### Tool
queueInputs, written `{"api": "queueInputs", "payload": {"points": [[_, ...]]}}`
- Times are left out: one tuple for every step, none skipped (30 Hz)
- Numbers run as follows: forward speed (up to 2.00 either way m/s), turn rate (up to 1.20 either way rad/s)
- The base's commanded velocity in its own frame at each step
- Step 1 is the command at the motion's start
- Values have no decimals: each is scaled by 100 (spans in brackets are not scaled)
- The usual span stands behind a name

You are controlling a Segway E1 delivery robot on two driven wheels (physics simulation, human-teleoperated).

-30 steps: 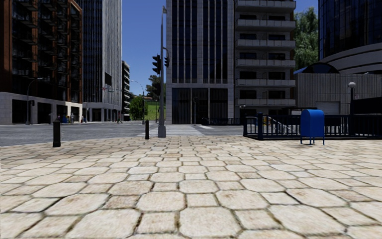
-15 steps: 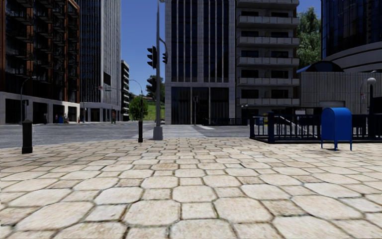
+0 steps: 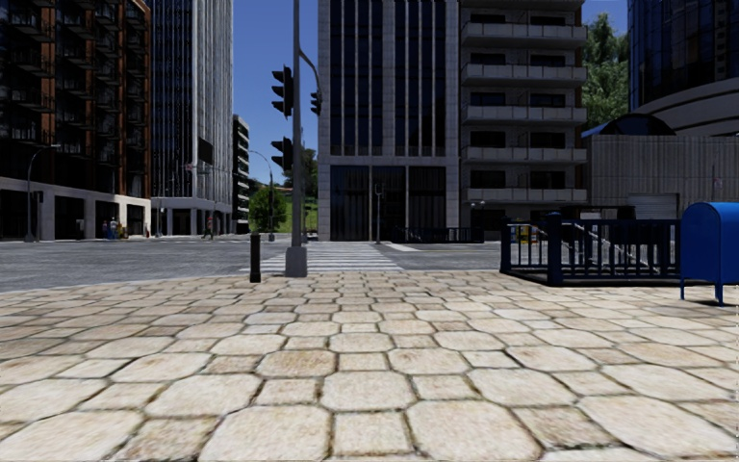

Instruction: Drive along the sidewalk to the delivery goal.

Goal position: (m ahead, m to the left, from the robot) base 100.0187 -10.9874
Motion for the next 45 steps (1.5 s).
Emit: {"api": "queueInputs", "payload": {"points": [[198,17],[198,17],[198,17],[198,17],[198,17],[198,19],[198,19],[198,19],[198,19],[198,20],[198,20],[198,20],[198,15],[198,0],[198,0],[198,0],[198,0],[198,0],[198,0],[198,0],[198,0],[198,0],[198,0],[198,0],[198,0],[198,0],[198,0],[198,0],[198,0],[198,0],[198,0],[198,0],[198,0],[198,0],[198,0],[198,0],[198,0],[198,0],[198,0],[198,0],[198,7],[198,11],[198,11],[198,13],[198,14]]}}
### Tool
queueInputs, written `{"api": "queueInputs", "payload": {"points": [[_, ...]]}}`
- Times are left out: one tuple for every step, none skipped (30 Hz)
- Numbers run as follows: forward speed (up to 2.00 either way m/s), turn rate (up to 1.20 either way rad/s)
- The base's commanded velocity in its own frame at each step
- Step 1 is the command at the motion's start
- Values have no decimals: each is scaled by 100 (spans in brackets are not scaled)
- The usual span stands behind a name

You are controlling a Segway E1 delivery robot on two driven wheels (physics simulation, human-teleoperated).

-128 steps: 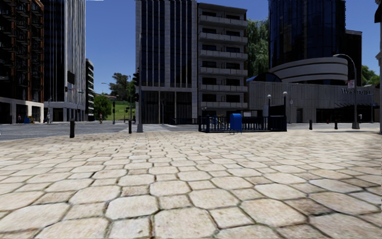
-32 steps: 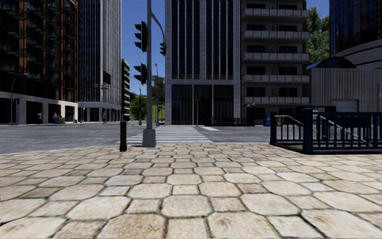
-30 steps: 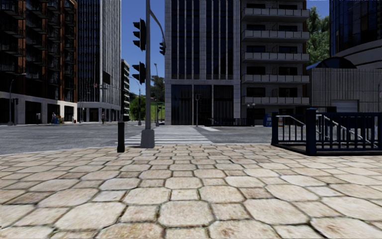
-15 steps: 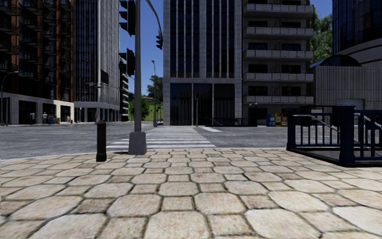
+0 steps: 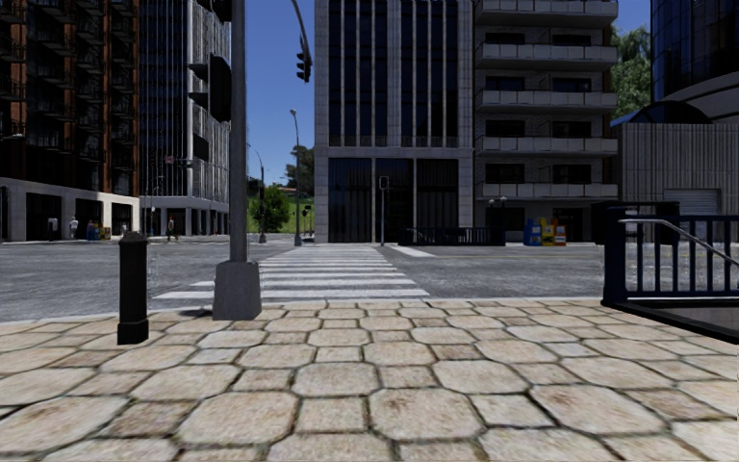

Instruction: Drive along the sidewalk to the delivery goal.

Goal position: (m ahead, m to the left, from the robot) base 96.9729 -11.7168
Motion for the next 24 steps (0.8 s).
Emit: {"api": "queueInputs", "payload": {"points": [[198,14],[198,14],[198,14],[198,14],[198,14],[198,14],[198,14],[198,14],[198,14],[198,14],[198,14],[198,14],[198,14],[198,14],[198,15],[198,16],[198,16],[198,16],[198,18],[198,21],[198,24],[198,24],[198,24],[198,24]]}}
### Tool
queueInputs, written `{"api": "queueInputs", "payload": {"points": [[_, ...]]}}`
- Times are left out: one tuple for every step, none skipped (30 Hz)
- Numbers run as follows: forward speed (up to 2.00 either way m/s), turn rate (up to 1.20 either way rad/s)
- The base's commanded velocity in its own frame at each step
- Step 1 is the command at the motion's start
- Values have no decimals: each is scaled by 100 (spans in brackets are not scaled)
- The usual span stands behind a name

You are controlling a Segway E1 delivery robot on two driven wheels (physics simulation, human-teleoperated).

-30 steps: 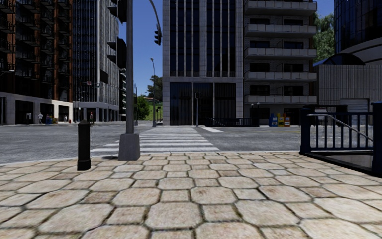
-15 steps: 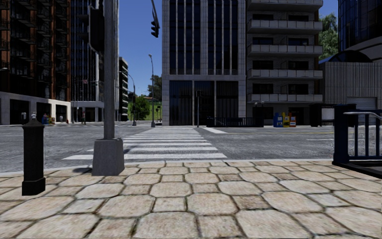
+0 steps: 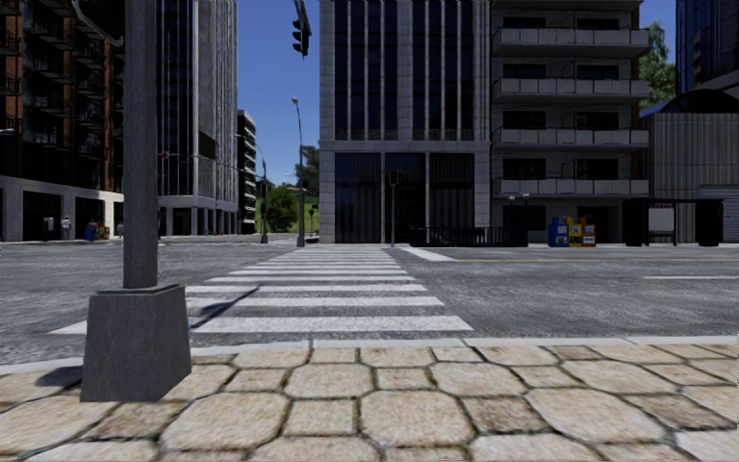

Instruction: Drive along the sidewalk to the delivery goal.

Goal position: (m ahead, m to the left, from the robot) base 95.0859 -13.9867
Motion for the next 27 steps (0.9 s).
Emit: {"api": "queueInputs", "payload": {"points": [[198,24],[198,24],[198,24],[198,24],[198,22],[198,20],[198,20],[198,20],[198,20],[198,20],[198,20],[198,20],[198,20],[198,20],[198,20],[198,20],[198,20],[198,16],[198,16],[198,14],[198,13],[198,12],[198,1],[198,1],[198,0],[196,0],[176,0]]}}
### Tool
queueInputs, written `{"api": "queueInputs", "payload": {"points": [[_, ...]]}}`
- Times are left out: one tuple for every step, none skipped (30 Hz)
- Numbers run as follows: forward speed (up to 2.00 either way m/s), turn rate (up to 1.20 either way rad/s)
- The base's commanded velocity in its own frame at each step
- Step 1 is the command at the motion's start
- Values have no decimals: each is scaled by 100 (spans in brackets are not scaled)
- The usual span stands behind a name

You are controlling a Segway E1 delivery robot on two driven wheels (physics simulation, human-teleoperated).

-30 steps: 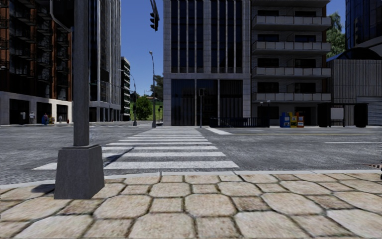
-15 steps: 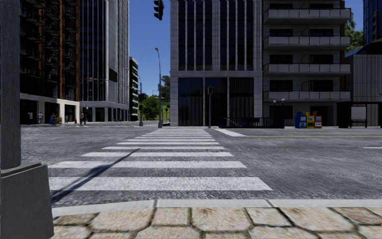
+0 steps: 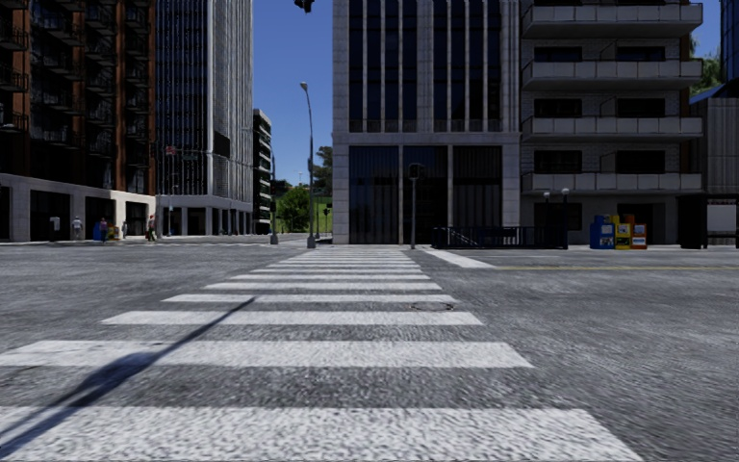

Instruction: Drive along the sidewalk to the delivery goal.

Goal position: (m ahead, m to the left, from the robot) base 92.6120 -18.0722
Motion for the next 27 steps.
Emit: {"api": "queueInputs", "payload": {"points": [[165,0],[165,0],[155,0],[150,0],[147,0],[145,0],[145,0],[143,0],[142,0],[142,0],[142,0],[142,0],[142,0],[142,0],[142,0],[142,0],[142,0],[142,0],[142,0],[142,0],[142,0],[142,0],[142,0],[142,0],[142,0],[142,0],[142,0]]}}
